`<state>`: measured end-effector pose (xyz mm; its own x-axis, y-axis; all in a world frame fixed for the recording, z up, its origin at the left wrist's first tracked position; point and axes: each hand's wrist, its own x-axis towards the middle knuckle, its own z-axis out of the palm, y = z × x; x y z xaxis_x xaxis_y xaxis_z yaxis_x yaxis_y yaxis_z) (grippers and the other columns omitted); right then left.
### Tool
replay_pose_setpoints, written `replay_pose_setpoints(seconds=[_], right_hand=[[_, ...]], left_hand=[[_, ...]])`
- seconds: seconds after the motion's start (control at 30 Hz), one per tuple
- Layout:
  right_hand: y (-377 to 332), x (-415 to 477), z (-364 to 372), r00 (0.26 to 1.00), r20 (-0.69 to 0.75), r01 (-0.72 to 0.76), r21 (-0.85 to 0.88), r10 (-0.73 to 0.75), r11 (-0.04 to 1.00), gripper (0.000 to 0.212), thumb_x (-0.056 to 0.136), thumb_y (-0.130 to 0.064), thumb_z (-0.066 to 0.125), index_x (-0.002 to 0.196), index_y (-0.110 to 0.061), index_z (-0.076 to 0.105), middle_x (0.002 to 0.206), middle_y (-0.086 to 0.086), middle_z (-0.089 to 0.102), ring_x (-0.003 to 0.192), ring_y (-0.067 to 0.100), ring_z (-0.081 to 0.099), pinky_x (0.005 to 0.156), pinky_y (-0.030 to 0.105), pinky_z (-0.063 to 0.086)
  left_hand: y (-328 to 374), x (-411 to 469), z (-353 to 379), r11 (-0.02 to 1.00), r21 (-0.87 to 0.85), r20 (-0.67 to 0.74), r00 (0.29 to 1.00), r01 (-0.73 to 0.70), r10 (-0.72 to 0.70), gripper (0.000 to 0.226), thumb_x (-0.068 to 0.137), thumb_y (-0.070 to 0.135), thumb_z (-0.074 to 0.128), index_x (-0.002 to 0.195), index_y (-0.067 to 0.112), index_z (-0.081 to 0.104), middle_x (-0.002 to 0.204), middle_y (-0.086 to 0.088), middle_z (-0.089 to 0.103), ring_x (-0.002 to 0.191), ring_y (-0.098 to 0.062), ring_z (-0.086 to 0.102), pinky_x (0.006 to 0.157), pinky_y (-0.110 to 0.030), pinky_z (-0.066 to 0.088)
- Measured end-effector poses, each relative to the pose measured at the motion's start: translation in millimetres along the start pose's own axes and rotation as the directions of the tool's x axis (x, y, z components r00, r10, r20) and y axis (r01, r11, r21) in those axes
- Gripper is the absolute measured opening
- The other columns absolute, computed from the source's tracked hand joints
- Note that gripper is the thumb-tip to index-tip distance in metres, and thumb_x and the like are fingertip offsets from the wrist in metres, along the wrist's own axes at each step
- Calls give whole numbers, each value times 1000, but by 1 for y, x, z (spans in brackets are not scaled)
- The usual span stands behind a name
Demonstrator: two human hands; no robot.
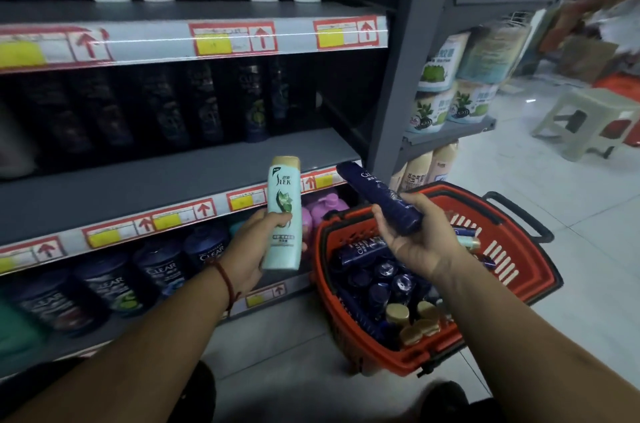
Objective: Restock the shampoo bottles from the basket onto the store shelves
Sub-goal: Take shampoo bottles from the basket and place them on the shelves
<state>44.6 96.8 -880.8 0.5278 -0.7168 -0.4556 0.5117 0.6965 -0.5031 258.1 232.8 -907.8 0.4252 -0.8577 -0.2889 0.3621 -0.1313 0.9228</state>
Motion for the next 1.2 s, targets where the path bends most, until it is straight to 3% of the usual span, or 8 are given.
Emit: replay_pose_setpoints(seconds=[0.17,0.3,0.4,0.53,0.67,0.83,1.03,1.2], right_hand=[[33,3,25,982,130,-103,-224,135,969,40,85,-6,59,122,8,55,119,33,64,89,36,69,70,37,63],[55,8,47,955,224,-81,-433,194,898,39,91,-6,54,128,3,57,116,23,69,91,28,71,71,36,62],[66,11,66,957,237,-9,-553,167,833,46,77,-7,66,122,-2,62,108,18,70,91,29,70,76,38,60],[76,-5,104,921,368,162,-661,128,733,34,73,-7,75,106,-12,67,105,13,68,89,22,67,77,32,57],[91,-36,152,842,518,316,-697,149,644,41,73,-11,78,114,-9,69,108,12,74,97,25,69,90,44,55],[121,-78,227,766,629,470,-690,135,550,52,67,-13,82,116,-9,67,115,10,74,106,30,70,96,49,53],[154,-112,326,674,726,571,-630,137,526,39,78,-6,78,115,-10,67,112,7,75,102,27,73,88,43,57],[192,-128,404,613,782,654,-581,110,484,37,78,-4,79,113,-9,68,109,7,76,97,23,73,89,39,57]], left_hand=[[10,-14,-24,994,-89,-22,997,-70,68,50,78,17,71,125,6,57,122,-25,65,104,-41,63,97,-60,49],[31,-28,-50,992,-58,-42,994,-108,106,34,89,6,64,123,7,61,114,-16,70,99,-31,67,89,-49,56],[48,-45,-73,987,-37,-74,985,-158,155,32,88,1,63,120,5,64,110,-13,72,98,-28,69,82,-41,59],[76,-80,-106,975,79,-90,973,-207,214,36,86,5,67,122,7,65,115,-10,73,106,-26,69,89,-41,57],[110,-123,-143,949,174,-111,953,-261,283,42,78,9,73,119,11,66,114,-7,73,106,-25,70,89,-39,58],[164,-182,-193,901,229,-143,903,-368,405,75,51,30,93,119,9,66,115,-10,73,104,-26,71,81,-34,60],[238,-242,-254,835,289,-236,811,-468,536,40,78,4,72,117,3,64,112,-13,73,100,-26,72,77,-34,60],[290,-268,-304,773,312,-315,708,-552,633,44,78,7,72,121,4,61,114,-11,73,102,-23,71,78,-31,60]])
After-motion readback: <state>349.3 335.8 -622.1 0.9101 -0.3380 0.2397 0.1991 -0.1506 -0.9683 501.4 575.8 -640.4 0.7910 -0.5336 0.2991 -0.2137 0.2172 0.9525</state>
